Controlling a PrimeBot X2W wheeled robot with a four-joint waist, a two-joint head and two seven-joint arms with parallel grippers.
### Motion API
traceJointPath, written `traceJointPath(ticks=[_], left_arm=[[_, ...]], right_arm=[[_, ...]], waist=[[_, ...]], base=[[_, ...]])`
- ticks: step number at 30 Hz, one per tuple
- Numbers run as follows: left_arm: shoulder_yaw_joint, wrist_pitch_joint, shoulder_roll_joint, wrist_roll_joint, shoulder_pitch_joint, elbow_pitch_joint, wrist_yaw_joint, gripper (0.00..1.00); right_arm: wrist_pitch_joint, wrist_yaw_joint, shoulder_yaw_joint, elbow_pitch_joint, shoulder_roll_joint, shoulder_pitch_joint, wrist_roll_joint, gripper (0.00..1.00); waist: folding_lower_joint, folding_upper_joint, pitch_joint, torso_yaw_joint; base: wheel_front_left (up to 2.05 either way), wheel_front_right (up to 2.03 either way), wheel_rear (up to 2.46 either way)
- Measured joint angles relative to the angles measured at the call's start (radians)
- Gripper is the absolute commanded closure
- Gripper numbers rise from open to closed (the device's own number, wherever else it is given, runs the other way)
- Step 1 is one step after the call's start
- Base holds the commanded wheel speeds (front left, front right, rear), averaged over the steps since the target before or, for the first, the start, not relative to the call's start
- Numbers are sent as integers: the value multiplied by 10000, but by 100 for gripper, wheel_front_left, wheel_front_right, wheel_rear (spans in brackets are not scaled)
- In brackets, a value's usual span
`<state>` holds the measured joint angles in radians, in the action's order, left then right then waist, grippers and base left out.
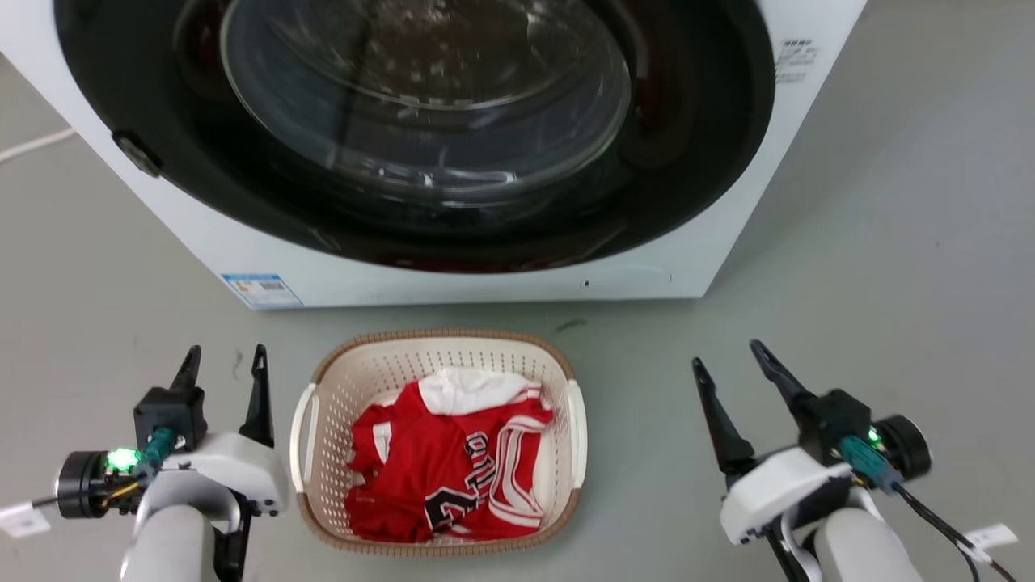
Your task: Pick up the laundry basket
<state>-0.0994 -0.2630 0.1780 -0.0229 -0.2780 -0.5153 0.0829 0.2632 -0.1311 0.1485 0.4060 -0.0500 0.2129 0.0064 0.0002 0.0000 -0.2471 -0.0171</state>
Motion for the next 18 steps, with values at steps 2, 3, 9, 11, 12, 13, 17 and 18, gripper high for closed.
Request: traceJointPath(ticks=[2,3,9,11,12,13,17,18], left_arm=[[10,-2,142,-12,-326,-690,71,0],[29,0,186,-40,-478,-1080,115,0],[159,-2,562,-176,-1822,-3453,238,0],[221,-2,642,-230,-2216,-3944,309,0],[259,-2,671,-247,-2392,-4163,318,0],[291,-2,696,-261,-2552,-4368,328,0],[416,-2,731,-347,-3084,-5074,376,0],[441,-2,732,-362,-3211,-5219,378,0]], right_arm=[[0,0,201,401,2,311,19,0],[0,0,305,593,4,458,19,0],[2,0,1227,2046,2,1795,487,0],[0,0,1465,2359,2,2113,686,0],[2,0,1593,2500,2,2255,757,0],[2,0,1726,2648,0,2394,813,0],[0,0,2276,3335,2,2954,1120,0],[0,0,2405,3503,2,3097,1197,0]], waist=[[0,0,-262,10],[0,0,-396,19],[0,0,-1513,129],[0,0,-1799,156],[0,0,-1936,167],[0,0,-2075,174],[0,0,-2617,185],[0,0,-2743,184]], base=[[0,0,0],[0,0,0],[0,0,0],[0,0,0],[0,0,0],[0,0,0],[0,0,0],[0,0,0]])
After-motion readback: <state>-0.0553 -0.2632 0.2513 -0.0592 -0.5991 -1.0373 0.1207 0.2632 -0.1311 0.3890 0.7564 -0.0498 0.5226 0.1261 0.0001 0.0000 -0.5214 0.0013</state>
